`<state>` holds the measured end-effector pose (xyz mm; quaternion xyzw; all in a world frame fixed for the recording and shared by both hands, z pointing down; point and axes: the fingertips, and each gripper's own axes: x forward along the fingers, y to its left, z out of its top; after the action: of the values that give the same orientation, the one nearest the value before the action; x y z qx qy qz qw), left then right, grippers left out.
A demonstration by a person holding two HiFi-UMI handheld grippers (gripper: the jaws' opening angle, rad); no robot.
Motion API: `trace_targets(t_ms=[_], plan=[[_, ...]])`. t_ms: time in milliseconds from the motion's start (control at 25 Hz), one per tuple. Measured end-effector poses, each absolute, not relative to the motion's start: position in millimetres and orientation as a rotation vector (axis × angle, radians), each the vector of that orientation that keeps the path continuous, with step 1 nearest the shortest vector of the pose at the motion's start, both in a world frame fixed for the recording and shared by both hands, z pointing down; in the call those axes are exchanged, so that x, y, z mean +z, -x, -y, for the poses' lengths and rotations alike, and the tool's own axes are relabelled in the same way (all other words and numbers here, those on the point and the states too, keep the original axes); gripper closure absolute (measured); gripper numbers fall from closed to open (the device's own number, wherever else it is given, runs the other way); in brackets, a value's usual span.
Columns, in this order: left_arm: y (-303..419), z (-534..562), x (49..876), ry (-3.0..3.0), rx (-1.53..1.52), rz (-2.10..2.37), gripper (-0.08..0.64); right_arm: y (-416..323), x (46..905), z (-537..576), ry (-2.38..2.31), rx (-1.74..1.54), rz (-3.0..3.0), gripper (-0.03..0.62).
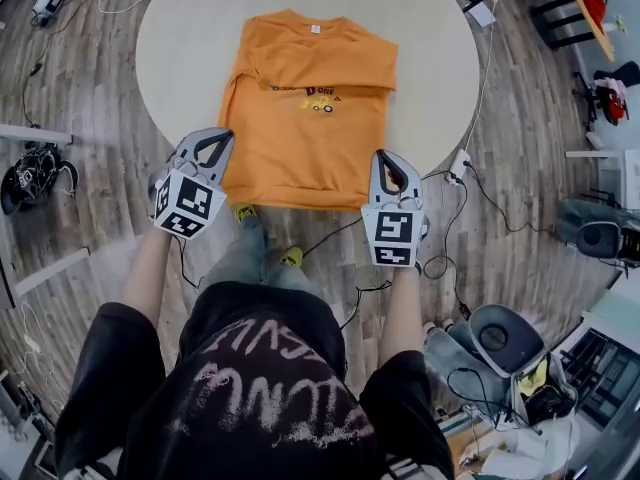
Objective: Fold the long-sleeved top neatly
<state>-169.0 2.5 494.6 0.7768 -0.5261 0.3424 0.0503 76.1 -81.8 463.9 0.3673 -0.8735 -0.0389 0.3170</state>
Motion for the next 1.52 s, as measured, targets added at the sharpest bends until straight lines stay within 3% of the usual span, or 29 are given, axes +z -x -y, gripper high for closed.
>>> trace_targets(t_ms=[360, 640, 800, 1040, 1520], plan=[[134.2, -70.2, 501.0, -2.300, 1.267, 1.607, 0.546, -121.2, 494.5, 15.4, -0.723, -0.132, 2.285, 0.555], [122.9, -115.2, 533.0, -2.232, 1.468, 1.531, 0.529, -133.3, 538.7, -27.5, -0.549, -0.159, 2.240, 0.419], [113.0, -132.8, 560.6, -2.211, 1.576, 1.434, 0.398, -141.3, 565.6, -40.8, -0.496, -0.219, 2.172, 0.352], [117.6, -130.3, 590.9, -2.176, 1.769, 1.399, 0.284, -139.8, 595.6, -30.2, -0.509, -0.354, 2.083, 0.331], [114.6, -112.2, 604.3, -2.172, 1.854, 1.462, 0.300, -126.8, 611.4, -25.2, -0.460, -0.578, 2.003, 0.328]])
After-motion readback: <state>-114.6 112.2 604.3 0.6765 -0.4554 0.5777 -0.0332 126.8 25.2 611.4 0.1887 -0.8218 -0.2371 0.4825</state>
